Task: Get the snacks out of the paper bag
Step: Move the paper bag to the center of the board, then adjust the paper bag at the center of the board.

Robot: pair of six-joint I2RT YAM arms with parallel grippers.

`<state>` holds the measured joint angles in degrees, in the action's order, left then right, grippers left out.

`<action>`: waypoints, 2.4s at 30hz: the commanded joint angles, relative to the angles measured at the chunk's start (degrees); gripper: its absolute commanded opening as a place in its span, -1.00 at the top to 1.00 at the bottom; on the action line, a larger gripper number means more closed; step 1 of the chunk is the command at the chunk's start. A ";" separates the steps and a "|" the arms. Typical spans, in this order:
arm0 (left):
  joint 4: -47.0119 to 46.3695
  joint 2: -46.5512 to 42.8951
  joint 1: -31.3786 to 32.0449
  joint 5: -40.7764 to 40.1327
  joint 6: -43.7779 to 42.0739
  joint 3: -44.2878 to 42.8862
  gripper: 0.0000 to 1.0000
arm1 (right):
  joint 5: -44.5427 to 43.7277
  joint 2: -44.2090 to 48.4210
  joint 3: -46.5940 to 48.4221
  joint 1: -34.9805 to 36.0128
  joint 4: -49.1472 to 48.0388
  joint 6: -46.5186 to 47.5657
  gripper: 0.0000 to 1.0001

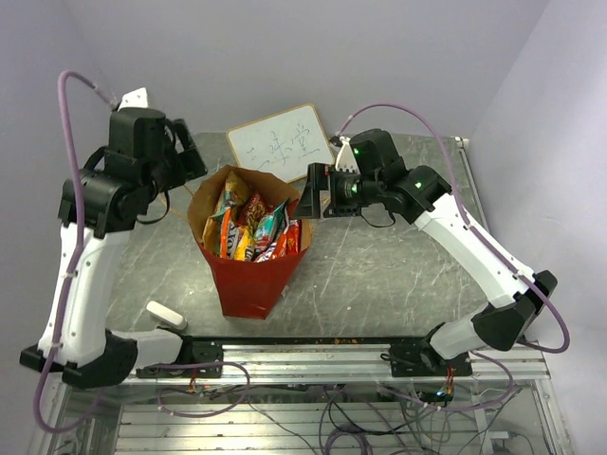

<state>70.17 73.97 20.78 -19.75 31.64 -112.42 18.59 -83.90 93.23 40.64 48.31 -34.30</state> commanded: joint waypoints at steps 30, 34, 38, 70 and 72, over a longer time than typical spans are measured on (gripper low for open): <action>-12.27 -7.45 -19.80 16.09 5.68 32.25 -0.42 | -9.37 -1.79 2.66 0.77 1.26 2.81 0.22; -13.57 -4.55 -22.26 18.39 4.00 31.17 -0.04 | -9.89 -2.37 3.45 0.69 1.84 3.38 0.19; -14.57 -4.31 -22.91 19.84 2.42 27.95 0.64 | -8.47 -3.97 5.25 0.68 2.76 4.78 0.40; -39.59 -8.76 -22.88 51.56 2.37 28.44 0.86 | 0.88 -6.15 -4.76 3.58 -4.14 8.58 1.00; -41.70 -9.17 -22.89 55.06 3.55 30.37 0.86 | 0.31 -3.94 -7.86 3.59 -4.39 8.37 1.00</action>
<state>42.00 67.61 -1.83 23.24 31.92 -83.72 19.86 -93.58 88.95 44.31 45.47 -26.46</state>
